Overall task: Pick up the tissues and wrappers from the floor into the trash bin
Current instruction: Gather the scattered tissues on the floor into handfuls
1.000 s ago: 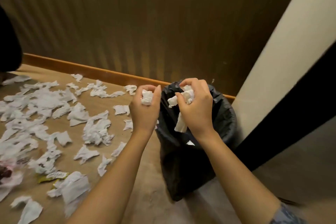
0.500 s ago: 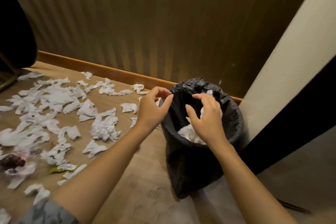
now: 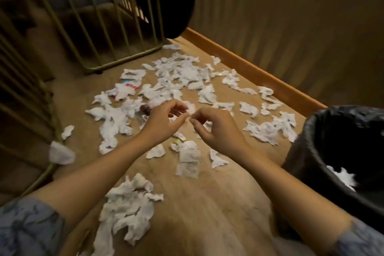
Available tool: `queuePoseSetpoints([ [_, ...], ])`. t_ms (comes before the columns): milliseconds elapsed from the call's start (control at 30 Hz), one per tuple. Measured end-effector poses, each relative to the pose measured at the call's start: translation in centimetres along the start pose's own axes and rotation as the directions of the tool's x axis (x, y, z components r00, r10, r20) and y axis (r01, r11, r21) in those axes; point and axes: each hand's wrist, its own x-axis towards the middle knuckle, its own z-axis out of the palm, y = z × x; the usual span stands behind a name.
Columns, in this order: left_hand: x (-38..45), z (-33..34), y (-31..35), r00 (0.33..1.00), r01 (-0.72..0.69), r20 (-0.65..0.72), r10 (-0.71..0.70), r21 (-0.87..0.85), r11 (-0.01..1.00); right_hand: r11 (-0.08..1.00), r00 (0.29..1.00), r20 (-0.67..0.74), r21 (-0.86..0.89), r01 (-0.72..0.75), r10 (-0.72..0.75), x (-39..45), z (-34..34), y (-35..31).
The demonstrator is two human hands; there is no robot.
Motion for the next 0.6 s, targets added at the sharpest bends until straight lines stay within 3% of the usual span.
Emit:
queuePoseSetpoints([
  [100,-4.2,-3.3,-4.5,0.985,0.141,-0.103,-0.140,-0.001,0.990,0.990,0.961,0.237,0.032,0.136,-0.140,2.3,4.5,-2.3],
  [167,-7.2,-5.1,-7.9,0.971,0.204,-0.136,-0.199,0.020,0.979,0.966,0.882,0.400,0.028,0.258,-0.247,3.4,7.8,-3.7],
  [267,-11.6,-7.2,-12.3,0.925,0.354,-0.170,-0.341,0.056,0.933,0.865,0.664,0.636,0.010,0.501,-0.392,4.2,13.2,-5.3],
  [367,-16.6,-8.1,-16.6,0.875,0.468,-0.227,-0.427,0.175,0.866,0.749,0.461,0.780,0.015,0.662,-0.423,3.9,18.4,-6.3],
  [400,-18.4,-8.1,-18.0,0.859,0.499,-0.268,-0.437,0.244,0.831,0.768,0.445,0.799,0.033,0.639,-0.404,3.5,20.0,-6.4],
  [467,-22.0,-7.6,-20.1,0.785,0.600,-0.363,-0.502,0.244,0.762,0.858,0.489,0.813,0.024,0.513,-0.315,2.2,23.0,-6.0],
  [533,-25.5,-6.1,-21.5,0.695,0.695,-0.417,-0.586,0.179,0.696,0.930,0.552,0.821,-0.076,0.361,-0.147,0.0,25.7,-4.7],
  [600,-29.6,-4.0,-22.3,0.643,0.750,-0.456,-0.616,0.213,0.626,0.967,0.545,0.837,-0.171,0.189,0.042,-3.0,27.5,-2.9],
])
